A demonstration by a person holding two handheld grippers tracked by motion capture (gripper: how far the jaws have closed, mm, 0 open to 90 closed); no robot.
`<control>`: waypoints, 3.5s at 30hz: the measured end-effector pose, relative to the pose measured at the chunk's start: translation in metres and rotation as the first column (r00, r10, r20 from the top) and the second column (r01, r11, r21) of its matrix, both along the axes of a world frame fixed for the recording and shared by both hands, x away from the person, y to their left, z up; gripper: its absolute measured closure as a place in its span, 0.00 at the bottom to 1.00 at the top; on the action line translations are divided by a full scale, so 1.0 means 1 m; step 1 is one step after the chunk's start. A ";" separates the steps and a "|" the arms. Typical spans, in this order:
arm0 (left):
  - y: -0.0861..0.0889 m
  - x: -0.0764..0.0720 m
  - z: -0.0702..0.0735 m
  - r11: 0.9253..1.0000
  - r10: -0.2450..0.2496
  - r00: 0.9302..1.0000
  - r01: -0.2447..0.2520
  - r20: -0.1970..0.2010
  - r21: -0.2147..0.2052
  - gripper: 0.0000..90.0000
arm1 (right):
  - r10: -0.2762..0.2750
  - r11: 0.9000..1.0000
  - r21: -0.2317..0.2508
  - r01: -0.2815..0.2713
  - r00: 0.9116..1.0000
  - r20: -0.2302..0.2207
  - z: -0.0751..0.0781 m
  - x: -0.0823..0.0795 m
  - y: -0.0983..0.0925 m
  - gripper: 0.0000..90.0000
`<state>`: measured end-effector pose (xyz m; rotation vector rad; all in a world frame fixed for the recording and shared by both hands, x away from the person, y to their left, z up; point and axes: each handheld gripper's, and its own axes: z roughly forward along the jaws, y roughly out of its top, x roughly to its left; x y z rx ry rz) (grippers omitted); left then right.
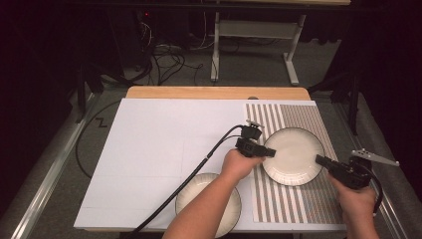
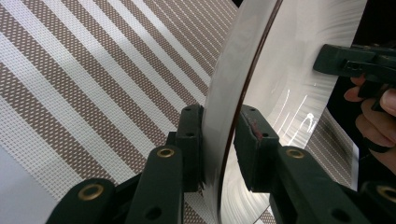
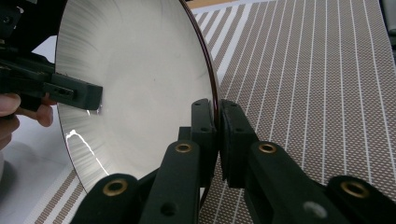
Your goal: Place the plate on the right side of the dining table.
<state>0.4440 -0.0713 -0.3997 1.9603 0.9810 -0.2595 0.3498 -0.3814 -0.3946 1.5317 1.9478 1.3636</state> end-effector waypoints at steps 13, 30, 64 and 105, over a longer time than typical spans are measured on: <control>-0.004 0.005 -0.007 1.000 0.021 0.999 -0.021 -0.028 0.015 0.75 | -0.011 1.000 -0.021 0.011 1.000 0.018 -0.005 0.001 0.002 0.97; 0.060 -0.028 0.032 0.996 0.070 0.980 -0.077 0.187 0.035 0.39 | -0.066 0.997 -0.053 0.064 0.997 -0.027 -0.008 0.015 0.008 0.95; 0.296 -0.144 0.004 0.932 0.328 0.831 -0.362 0.449 -0.012 0.15 | -0.215 0.969 -0.149 0.198 0.970 -0.109 -0.021 0.028 0.015 0.91; 0.305 -0.163 -0.001 0.910 0.386 0.771 -0.407 0.507 -0.074 0.00 | 0.294 0.951 -0.187 -0.248 0.912 0.285 0.016 -0.057 0.137 0.01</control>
